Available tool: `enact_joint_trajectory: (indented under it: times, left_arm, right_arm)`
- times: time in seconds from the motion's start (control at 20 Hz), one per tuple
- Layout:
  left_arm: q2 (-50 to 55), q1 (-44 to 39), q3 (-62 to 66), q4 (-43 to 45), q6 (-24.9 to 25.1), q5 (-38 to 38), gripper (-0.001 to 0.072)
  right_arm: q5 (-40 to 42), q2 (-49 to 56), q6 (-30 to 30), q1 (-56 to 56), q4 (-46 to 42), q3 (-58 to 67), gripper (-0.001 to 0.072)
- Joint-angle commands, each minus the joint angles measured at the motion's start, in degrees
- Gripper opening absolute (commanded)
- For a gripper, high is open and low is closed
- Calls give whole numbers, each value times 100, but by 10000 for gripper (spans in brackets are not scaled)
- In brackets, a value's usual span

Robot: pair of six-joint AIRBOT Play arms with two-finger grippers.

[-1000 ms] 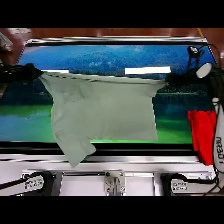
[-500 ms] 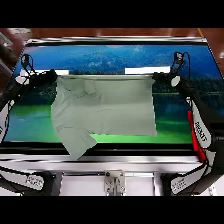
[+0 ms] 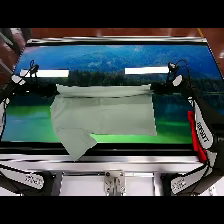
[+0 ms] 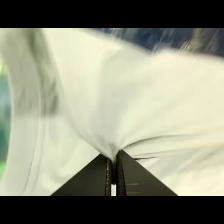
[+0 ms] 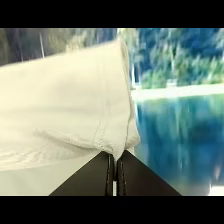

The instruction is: Fold the shirts.

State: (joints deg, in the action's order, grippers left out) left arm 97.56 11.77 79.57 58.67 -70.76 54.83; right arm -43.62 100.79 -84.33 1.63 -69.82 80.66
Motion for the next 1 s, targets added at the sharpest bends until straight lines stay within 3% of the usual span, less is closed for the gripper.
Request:
enact_joint_trajectory:
  times: [0.0,0.2,0.25,0.3,0.35,0.4,0.45,0.65,0.75,0.85,0.95]
  left_arm:
    - [87,66,52,966,-562,1331,40]
    - [186,-111,52,927,-636,1364,42]
    - [201,-146,52,929,-697,1360,71]
    - [201,-149,55,925,-741,1360,176]
    - [192,-125,74,931,-890,1399,357]
    - [192,-66,160,933,-1016,1556,512]
    - [186,35,310,935,-1060,1829,537]
    - [-264,732,688,992,-1023,2970,535]
    - [-739,1156,365,992,-745,3473,537]
    - [-1353,1598,-662,966,-485,3534,542]
    - [-1928,2028,-2186,699,-238,3206,542]
  right_arm:
    - [-767,11,-280,11,-173,-2,59]
    - [-984,59,-684,4,-382,-2,60]
    - [-1113,92,-719,4,-313,-2,60]
    - [-1266,114,-717,7,-175,-2,63]
    - [-1303,109,-715,7,-74,-2,166]
    - [-1357,74,-695,7,37,15,403]
    - [-1589,-17,-527,52,79,79,588]
    - [-3001,-804,-146,415,-778,319,595]
    - [-3847,-1163,-101,815,-1285,243,592]
    - [-4345,-1523,13,1355,-1180,-308,592]
    - [-4260,-1923,90,1832,-518,-1132,592]
